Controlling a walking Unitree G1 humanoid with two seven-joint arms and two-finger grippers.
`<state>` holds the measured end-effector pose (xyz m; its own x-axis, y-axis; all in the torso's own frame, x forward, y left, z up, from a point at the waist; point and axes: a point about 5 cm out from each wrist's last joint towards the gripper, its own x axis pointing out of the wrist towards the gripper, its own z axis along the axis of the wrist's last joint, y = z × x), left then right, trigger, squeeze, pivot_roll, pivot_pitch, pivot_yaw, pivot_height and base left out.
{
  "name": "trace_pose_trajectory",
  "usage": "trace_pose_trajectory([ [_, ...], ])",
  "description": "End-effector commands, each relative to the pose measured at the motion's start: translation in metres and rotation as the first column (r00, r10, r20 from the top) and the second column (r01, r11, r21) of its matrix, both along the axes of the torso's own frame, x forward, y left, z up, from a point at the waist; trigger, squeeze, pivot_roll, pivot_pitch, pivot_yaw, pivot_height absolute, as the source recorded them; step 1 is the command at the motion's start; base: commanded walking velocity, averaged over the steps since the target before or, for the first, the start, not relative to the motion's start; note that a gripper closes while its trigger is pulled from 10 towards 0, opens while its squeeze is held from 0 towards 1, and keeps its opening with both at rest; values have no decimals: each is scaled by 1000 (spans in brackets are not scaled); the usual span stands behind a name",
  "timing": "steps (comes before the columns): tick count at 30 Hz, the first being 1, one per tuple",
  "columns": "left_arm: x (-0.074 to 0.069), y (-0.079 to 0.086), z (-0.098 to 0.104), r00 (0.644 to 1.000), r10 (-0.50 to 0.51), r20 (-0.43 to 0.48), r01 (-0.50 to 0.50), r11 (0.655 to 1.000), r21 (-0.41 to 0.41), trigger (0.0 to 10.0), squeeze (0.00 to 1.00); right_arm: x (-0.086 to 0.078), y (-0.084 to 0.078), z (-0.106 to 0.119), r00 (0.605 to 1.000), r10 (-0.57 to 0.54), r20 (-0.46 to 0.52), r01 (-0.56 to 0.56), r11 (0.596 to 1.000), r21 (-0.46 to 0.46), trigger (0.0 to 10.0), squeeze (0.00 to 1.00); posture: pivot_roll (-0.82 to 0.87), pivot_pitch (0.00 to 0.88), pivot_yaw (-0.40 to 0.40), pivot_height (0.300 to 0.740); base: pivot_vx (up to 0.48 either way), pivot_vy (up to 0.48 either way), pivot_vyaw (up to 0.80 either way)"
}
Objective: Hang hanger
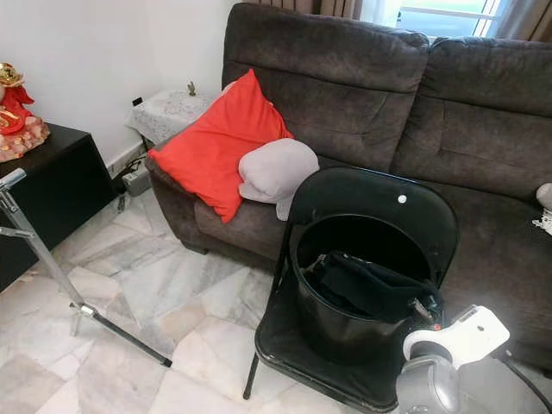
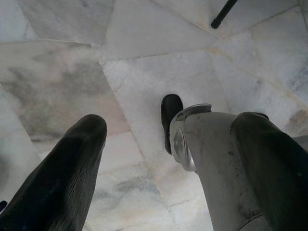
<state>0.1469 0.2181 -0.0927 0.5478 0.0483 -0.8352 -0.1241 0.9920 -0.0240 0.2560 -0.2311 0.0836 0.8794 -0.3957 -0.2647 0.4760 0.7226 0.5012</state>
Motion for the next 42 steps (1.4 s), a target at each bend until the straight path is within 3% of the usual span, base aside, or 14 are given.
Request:
trace_pose_trajectory([
  [1, -7, 2, -2, 1000, 0, -22, 0, 1000, 10, 10000, 0, -1, 1, -4, 999, 22, -33, -24, 999, -40, 10000, 1000, -14, 46, 13, 740, 0, 0, 0],
  [11, -6, 2, -2, 1000, -1, -22, 1, 1000, 10, 10000, 0, -6, -2, -10, 997, 19, -77, -29, 990, -136, 10000, 1000, -17, 45, 12, 740, 0, 0, 0],
  [15, -6, 2, -2, 1000, -2, -18, 2, 1000, 10, 10000, 0, -6, 2, -6, 993, 71, -93, -94, 955, -280, 10000, 1000, -16, 45, 12, 740, 0, 0, 0],
  [18, -5, 2, -2, 1000, -2, -17, 2, 1000, 10, 10000, 0, -7, 3, -6, 992, 74, -99, -102, 942, -320, 10000, 1000, -17, 48, 12, 740, 0, 0, 0],
  [22, -5, 2, -2, 1000, -2, -17, 3, 1000, 11, 10000, 0, -10, 7, -6, 986, 112, -126, -158, 875, -458, 10000, 1000, -17, 48, 12, 740, 0, 0, 0],
  [24, -5, 2, -2, 1000, -2, -17, 3, 1000, 10, 10000, 0, -11, 8, -6, 984, 114, -134, -166, 856, -490, 10000, 671, -17, 48, 12, 740, 0, 0, 0],
  [25, -5, 2, -2, 1000, -2, -17, 2, 1000, 10, 10000, 0, -12, 8, -6, 983, 116, -141, -173, 838, -518, 10000, 176, -17, 48, 12, 740, 0, 0, 0],
  [26, -5, 2, -2, 1000, -2, -17, 2, 1000, 10, 10000, 0, -13, 8, -6, 983, 115, -145, -177, 820, -544, 10000, 0, -17, 48, 12, 740, 0, 0, 0],
  [30, -5, 2, -2, 1000, -2, -18, 3, 1000, 11, 10000, 0, -17, 7, -6, 983, 107, -151, -178, 779, -601, 10000, 0, -20, 48, 12, 740, 0, 0, 0],
  [37, -5, 3, -2, 1000, -1, -18, 1, 1000, 11, 10000, 0, -22, 6, -8, 981, 92, -169, -180, 750, -636, 10000, 0, -20, 48, 12, 740, 0, 0, 0],
  [41, -6, 3, -2, 1000, 1, -18, -1, 1000, 14, 10000, 0, -31, 7, -14, 960, 108, -259, -267, 638, -722, 10000, 0, -20, 48, 12, 740, 0, 0, 0],
  [42, -6, 3, -2, 1000, 2, -18, -2, 1000, 15, 10000, 0, -35, 7, -19, 935, 128, -330, -346, 528, -775, 10000, 0, -23, 48, 8, 740, 0, 0, 0],
])
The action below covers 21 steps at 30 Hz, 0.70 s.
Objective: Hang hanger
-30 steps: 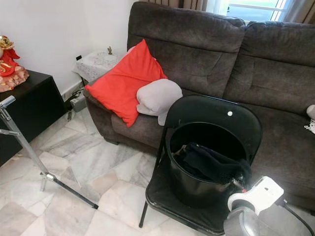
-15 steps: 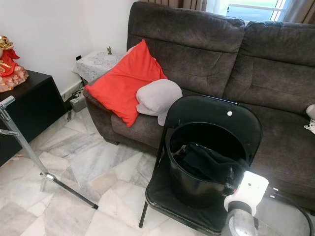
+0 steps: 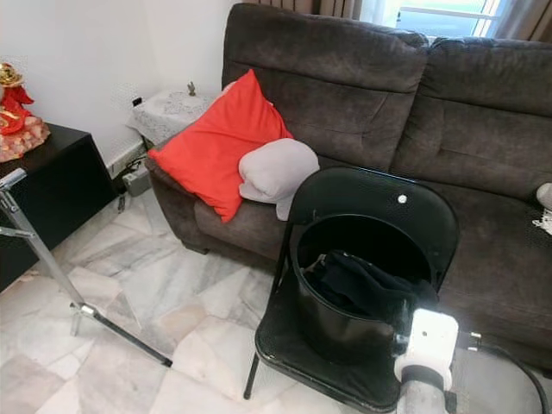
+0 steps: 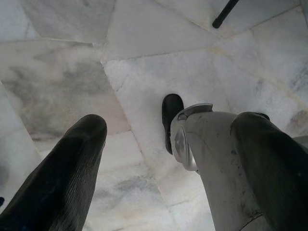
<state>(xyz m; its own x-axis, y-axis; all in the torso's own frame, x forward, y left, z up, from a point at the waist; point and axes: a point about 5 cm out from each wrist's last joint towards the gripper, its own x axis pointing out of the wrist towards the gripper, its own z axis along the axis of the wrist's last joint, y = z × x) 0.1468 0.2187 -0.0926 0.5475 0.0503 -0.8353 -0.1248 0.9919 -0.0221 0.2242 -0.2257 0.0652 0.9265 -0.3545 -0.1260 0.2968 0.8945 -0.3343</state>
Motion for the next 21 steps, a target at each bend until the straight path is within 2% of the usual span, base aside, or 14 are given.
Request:
trace_pose_trajectory([
  [1, -5, 3, -2, 1000, 2, -18, -2, 1000, 14, 10000, 0, -4, 1, -3, 996, 66, -63, -75, 986, -147, 10000, 0, -23, 48, 8, 740, 0, 0, 0],
  [3, -6, 3, -2, 1000, 2, -18, -2, 1000, 16, 10000, 0, -9, -1, -10, 987, 92, -129, -121, 965, -234, 10000, 0, -26, 48, 7, 740, 0, 0, 0],
  [5, -6, 3, -2, 1000, 5, -17, -5, 1000, 17, 10000, 0, -15, -5, -17, 979, 104, -178, -150, 950, -273, 10000, 0, -26, 48, 7, 740, 0, 0, 0],
  [11, -5, 4, -1, 1000, 5, -17, -4, 1000, 17, 10000, 0, -27, -20, -50, 936, 7, -353, -146, 918, -368, 10000, 0, -28, 45, 8, 740, 0, 0, 0],
  [16, -5, 4, -1, 1000, 4, -17, -4, 1000, 16, 10000, 0, -31, -29, -70, 898, -37, -439, -186, 871, -454, 10000, 0, -25, 45, 13, 740, 0, 0, 0],
  [21, -5, 4, -1, 1000, 4, -19, -3, 1000, 18, 10000, 0, -27, -37, -81, 881, -75, -467, -220, 809, -545, 10000, 0, -22, 45, 16, 740, 0, 0, 0],
])
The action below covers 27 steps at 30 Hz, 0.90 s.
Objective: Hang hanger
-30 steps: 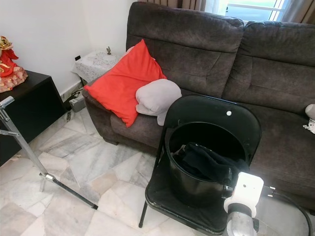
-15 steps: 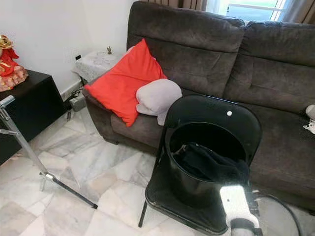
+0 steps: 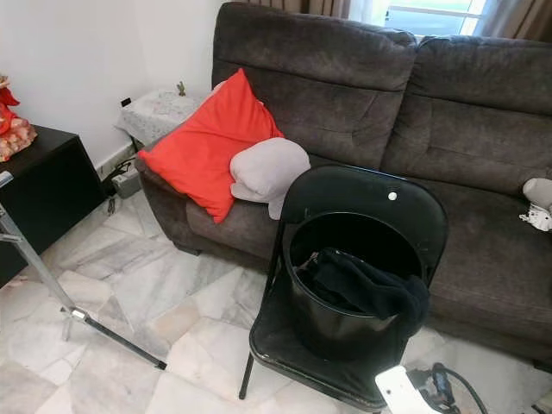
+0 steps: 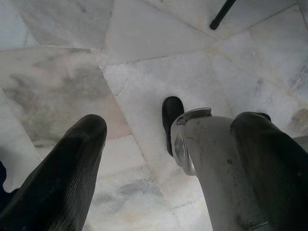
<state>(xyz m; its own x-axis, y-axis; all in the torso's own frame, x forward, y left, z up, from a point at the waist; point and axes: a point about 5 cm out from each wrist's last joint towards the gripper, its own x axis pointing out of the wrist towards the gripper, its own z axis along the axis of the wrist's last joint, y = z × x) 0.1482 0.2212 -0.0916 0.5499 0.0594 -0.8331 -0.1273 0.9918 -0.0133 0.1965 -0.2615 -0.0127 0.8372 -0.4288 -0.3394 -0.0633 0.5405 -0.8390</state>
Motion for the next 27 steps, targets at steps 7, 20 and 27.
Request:
trace_pose_trajectory([
  [7, -7, 2, -2, 1000, 0, -26, 0, 1000, 8, 10000, 0, 1, -12, -14, 999, -4, -48, -2, 990, -139, 10000, 0, -14, 45, 23, 740, 0, 0, 0],
  [20, -7, 4, -2, 1000, -7, -24, 8, 1000, 17, 10000, 0, 32, -16, 1, 993, 109, 50, -91, 956, -279, 10000, 0, 1, 54, 46, 740, 0, 0, 0],
  [27, -7, 5, -2, 1000, -5, -26, 6, 1000, 17, 10000, 0, 49, -10, 9, 986, 147, 79, -119, 952, -283, 10000, 0, 5, 54, 45, 740, 0, 0, 0],
])
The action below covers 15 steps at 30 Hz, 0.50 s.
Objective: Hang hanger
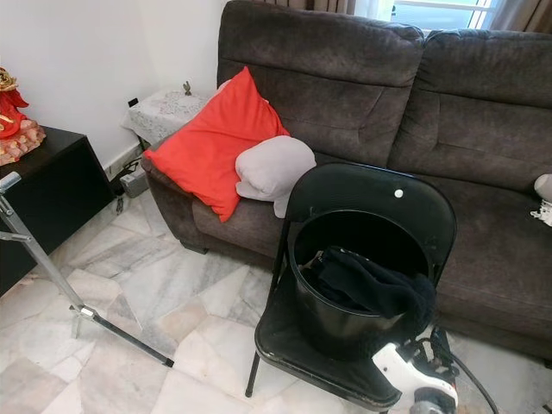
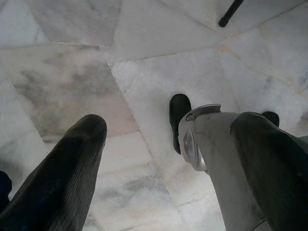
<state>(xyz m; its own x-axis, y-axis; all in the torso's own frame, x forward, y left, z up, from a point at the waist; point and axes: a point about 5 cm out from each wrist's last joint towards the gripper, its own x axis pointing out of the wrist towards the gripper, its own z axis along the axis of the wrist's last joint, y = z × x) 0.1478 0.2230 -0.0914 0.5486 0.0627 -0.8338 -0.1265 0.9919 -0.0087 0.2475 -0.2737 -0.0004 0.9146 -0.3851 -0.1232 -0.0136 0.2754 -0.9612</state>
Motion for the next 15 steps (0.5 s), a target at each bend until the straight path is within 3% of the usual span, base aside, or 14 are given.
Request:
trace_pose_trajectory([
  [1, -7, 3, -2, 1000, -5, -25, 5, 1000, 12, 10000, 0, 0, 3, -2, 1000, 19, -9, -19, 1000, -1, 10000, 0, 7, 54, 46, 740, 0, 0, 0],
  [10, -7, 3, -2, 1000, -4, -23, 4, 1000, 11, 10000, 0, 10, 15, 1, 995, 96, 11, -96, 995, -32, 10000, 0, 10, 51, 45, 740, 0, 0, 0],
  [15, -8, 3, -2, 1000, -6, -22, 6, 1000, 7, 10000, 0, 6, 19, -5, 994, 103, -17, -104, 994, -21, 10000, 0, 13, 50, 43, 740, 0, 0, 0],
])
